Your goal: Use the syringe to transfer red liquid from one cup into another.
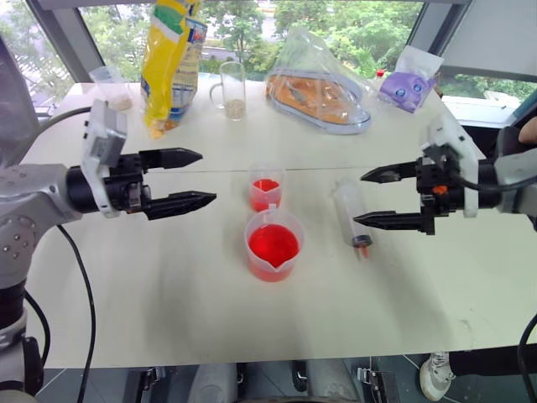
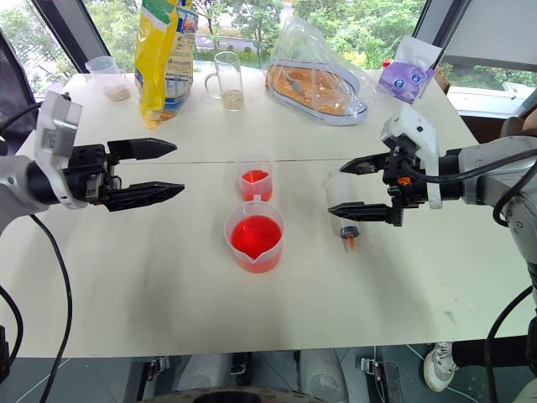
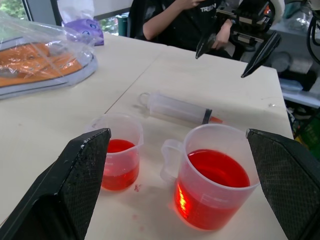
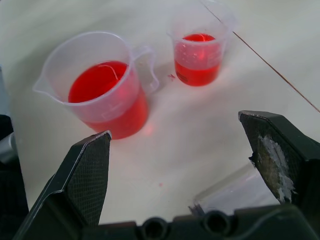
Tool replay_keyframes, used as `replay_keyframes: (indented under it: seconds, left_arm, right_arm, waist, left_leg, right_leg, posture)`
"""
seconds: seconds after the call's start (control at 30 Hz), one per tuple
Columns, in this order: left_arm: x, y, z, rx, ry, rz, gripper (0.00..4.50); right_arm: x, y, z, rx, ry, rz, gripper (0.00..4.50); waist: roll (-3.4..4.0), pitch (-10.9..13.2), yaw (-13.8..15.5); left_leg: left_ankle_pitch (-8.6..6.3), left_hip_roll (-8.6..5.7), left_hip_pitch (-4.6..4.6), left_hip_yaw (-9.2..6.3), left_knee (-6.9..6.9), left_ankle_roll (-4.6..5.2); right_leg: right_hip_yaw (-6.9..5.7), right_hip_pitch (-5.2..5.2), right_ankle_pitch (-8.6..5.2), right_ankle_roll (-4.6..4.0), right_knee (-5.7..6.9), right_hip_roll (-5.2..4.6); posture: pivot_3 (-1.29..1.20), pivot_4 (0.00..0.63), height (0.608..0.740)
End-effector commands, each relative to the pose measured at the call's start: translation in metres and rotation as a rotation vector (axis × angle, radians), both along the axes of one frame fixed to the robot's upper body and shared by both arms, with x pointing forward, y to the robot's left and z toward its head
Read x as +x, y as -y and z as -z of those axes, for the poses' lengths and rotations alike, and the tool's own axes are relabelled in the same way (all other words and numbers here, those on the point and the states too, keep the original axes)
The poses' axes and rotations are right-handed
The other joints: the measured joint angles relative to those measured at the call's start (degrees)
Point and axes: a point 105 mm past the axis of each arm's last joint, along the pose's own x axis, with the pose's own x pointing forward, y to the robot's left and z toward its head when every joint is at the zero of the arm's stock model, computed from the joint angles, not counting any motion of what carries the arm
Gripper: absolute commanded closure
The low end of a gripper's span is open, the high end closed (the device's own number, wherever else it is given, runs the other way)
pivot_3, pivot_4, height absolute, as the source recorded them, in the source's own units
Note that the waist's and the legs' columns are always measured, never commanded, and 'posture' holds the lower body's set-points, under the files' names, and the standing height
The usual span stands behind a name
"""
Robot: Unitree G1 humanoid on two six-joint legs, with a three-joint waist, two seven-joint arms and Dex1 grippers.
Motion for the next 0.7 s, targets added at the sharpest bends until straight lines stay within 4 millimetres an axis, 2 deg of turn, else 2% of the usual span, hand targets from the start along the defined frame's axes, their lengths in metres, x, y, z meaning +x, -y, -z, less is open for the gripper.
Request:
replay_keyframes:
  seconds: [0.03, 0.23, 0.33, 0.5, 0.7]
  left_arm:
    - [-0.003, 0.001, -0.009, 0.000, 0.052, 0.003, 0.00]
    - [-0.002, 0.003, -0.006, 0.002, 0.055, 0.008, 0.00]
    - [-0.001, 0.004, -0.006, 0.003, 0.058, 0.012, 0.00]
    - [0.001, 0.008, -0.004, 0.003, 0.067, 0.028, 0.00]
    - [0.001, 0.012, -0.003, -0.004, 0.076, 0.044, 0.00]
  right_arm:
    - [0.005, 0.008, -0.004, -0.044, 0.022, 0.057, 0.05]
    - [0.013, 0.016, 0.003, -0.092, 0.007, 0.135, 0.05]
    - [0.020, 0.020, 0.009, -0.098, -0.065, 0.225, 0.05]
    - [0.048, 0.028, 0.025, -0.091, -0.208, 0.471, 0.05]
    - [0.077, 0.025, 0.051, -0.045, -0.408, 0.739, 0.05]
  waist:
    - [0.00, 0.00, 0.00]
    - [0.00, 0.00, 0.00]
    - [0.00, 0.00, -0.06]
    - [-0.01, -0.01, -0.27]
    - [-0.02, -0.01, -0.06]
  left_leg:
    - [0.00, 0.00, 0.00, 0.00, 0.00, 0.00]
    - [0.00, 0.00, 0.00, 0.00, 0.00, 0.00]
    - [0.00, -0.01, 0.00, 0.01, 0.00, 0.00]
    - [0.02, 0.00, 0.06, 0.03, 0.01, -0.03]
    - [0.03, -0.01, 0.02, 0.03, 0.00, -0.04]
  right_leg:
    - [0.00, 0.00, 0.00, 0.00, 0.00, 0.00]
    - [0.00, 0.00, 0.00, 0.00, 0.00, 0.00]
    - [0.00, 0.00, 0.00, 0.00, 0.01, 0.00]
    - [0.04, 0.00, -0.04, -0.11, 0.04, 0.02]
    - [0.06, -0.02, 0.04, -0.05, 0.08, 0.04]
  posture:
    - [0.00, 0.150, 0.740]
    - [0.00, 0.150, 0.740]
    - [0.00, 0.150, 0.740]
    - [0.00, 0.150, 0.740]
    - [0.00, 0.150, 0.740]
